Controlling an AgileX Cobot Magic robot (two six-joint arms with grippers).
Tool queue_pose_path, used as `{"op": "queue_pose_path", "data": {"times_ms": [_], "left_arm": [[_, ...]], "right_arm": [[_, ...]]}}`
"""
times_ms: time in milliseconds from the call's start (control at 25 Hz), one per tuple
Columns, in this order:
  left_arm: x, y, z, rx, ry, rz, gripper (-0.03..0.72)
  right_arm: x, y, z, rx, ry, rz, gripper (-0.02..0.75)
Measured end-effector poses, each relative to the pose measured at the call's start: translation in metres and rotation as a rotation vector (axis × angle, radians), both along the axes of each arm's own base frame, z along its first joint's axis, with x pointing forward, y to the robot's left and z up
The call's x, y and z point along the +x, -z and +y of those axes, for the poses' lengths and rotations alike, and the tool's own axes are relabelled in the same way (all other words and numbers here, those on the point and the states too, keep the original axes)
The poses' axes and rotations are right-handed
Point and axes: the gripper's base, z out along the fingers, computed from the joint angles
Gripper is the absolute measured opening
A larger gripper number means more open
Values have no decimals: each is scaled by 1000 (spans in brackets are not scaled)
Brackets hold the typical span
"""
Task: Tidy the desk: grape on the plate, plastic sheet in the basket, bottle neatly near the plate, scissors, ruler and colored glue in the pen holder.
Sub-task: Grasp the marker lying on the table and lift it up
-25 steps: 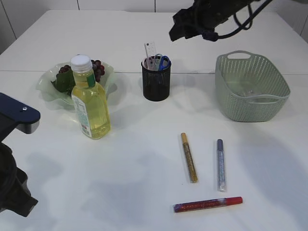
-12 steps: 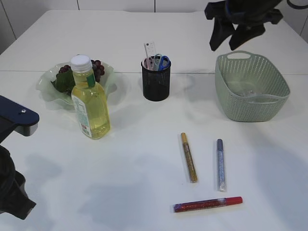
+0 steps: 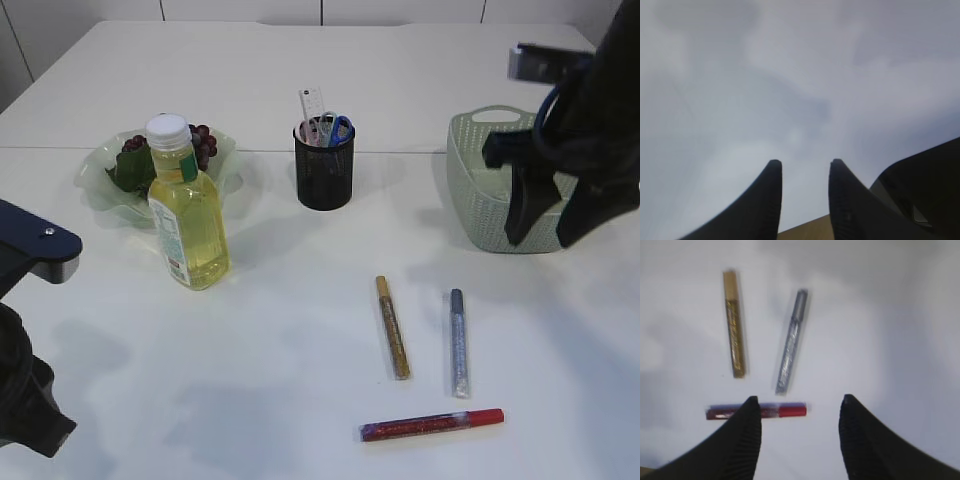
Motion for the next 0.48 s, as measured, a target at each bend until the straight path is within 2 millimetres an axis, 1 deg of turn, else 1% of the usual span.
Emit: {"op": "queue_pose_path", "data": {"times_ms": [120, 240, 360, 480], "left_arm": [[-1, 0, -1, -7, -5, 6, 237], [-1, 0, -1, -11, -7, 9, 237], [-1, 0, -1, -15, -10, 13, 238], [-2, 0, -2, -25, -17, 22, 239]], "right_arm": [[-14, 26, 10, -29, -7, 76, 405], [-21, 42, 27, -56, 16, 51, 405], [-19, 48, 42, -68, 50, -9, 404], [-13, 61, 49, -69, 82, -11, 405]]}}
